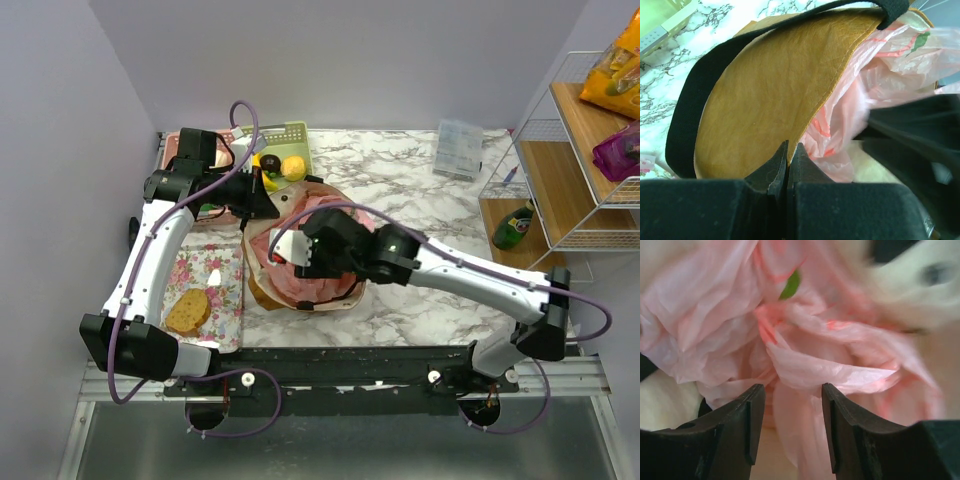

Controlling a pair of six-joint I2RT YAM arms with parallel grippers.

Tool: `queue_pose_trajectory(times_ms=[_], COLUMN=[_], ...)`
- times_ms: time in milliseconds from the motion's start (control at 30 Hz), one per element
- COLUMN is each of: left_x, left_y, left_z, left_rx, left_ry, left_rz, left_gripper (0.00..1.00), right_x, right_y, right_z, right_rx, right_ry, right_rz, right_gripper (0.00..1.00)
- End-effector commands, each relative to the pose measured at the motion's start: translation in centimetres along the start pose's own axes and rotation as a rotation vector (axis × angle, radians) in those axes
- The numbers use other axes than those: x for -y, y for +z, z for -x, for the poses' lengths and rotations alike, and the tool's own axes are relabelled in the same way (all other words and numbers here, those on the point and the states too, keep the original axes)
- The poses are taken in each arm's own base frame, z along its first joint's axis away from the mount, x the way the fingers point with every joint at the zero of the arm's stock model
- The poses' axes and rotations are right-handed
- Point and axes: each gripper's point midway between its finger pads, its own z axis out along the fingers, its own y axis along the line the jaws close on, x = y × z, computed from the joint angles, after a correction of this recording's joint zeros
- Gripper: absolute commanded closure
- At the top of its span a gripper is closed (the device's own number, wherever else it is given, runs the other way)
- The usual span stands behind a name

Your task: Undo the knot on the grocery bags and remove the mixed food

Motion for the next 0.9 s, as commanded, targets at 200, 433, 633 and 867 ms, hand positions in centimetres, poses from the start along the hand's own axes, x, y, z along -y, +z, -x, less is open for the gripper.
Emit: queue_pose_trajectory(times_ms=[200, 433, 633, 867], left_x=[0.8, 0.7, 0.5, 0.4], left_y=[-0.5, -0.1, 0.2, 0.4], left_z=[-0.6, -1.2, -1.1, -1.3], left_rx=[-0.017, -0.020, -0.021, -0.021], left_ry=[0.006, 0.003, -0.005, -0.015], left_rz=[-0.035, -0.050, -0.050, -0.055], left_gripper=[1.00, 1.00, 1.00, 1.00], right_x=[-4.1, 0.9, 3.5, 3.6], right_y=[5.2, -6.6, -8.9, -8.1], right_z=[-5.4, 7.6, 4.4, -4.7], right_rx=[-0.146, 0.377, 0.315, 0.096], right_ry=[0.027, 0.199, 0.336, 0.577], right_rz=[0.160, 0.173, -0.029, -0.178], right_gripper=[0.24, 0.08, 0.06, 0.08])
